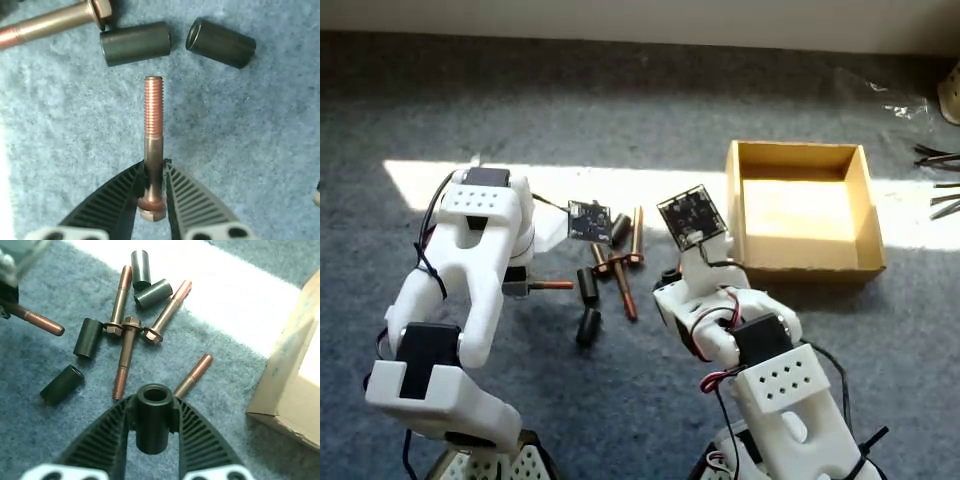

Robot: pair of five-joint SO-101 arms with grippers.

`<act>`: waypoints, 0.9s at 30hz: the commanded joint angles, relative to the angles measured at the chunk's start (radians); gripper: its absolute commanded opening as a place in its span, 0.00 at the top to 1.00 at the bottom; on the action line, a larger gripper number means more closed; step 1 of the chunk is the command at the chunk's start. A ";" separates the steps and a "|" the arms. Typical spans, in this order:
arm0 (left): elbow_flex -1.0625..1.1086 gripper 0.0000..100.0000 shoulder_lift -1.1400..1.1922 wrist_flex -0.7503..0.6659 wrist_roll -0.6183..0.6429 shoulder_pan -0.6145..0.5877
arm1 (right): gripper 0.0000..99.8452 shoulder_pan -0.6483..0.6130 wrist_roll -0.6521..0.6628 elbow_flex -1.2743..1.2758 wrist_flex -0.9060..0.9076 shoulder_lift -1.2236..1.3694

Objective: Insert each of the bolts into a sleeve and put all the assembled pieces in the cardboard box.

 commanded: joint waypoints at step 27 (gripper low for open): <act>-0.452 0.80 0.282 0.071 -0.414 0.001 | 1.00 0.012 0.081 -0.004 -0.024 -0.016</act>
